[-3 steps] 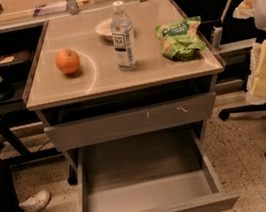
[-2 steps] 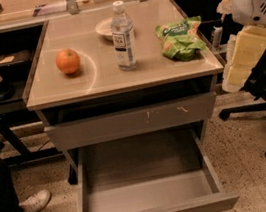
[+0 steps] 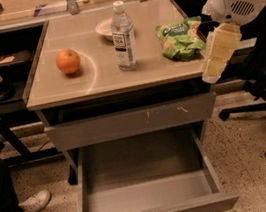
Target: Place blue plastic bottle into middle drawer
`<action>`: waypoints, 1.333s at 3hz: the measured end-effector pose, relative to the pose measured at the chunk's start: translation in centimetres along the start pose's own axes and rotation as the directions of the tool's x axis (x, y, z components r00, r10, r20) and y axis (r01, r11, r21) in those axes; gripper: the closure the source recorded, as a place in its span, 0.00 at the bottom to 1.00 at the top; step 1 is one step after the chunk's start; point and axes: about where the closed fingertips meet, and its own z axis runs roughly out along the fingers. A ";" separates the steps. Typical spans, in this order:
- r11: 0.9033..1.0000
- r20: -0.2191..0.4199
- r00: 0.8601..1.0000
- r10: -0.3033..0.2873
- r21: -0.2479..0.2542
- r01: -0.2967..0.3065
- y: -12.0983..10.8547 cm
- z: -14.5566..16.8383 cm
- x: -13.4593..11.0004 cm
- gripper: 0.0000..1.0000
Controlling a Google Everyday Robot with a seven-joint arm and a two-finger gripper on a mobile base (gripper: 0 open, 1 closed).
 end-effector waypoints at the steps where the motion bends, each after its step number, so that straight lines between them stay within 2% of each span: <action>1: 0.999 0.058 0.997 0.045 0.005 -0.045 -0.2 2.0 -0.7 0.00; 2: 0.992 0.178 0.976 0.126 -0.009 -0.127 -2.6 6.0 -3.6 0.00; 3: 0.979 0.271 0.941 0.202 -0.063 -0.192 -5.6 9.6 -6.1 0.00; 4: 0.979 0.270 0.941 0.204 -0.070 -0.192 -5.7 10.1 -6.0 0.00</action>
Offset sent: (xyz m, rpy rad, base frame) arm 0.1140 0.0668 -0.0669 0.3890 -0.0560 -0.1327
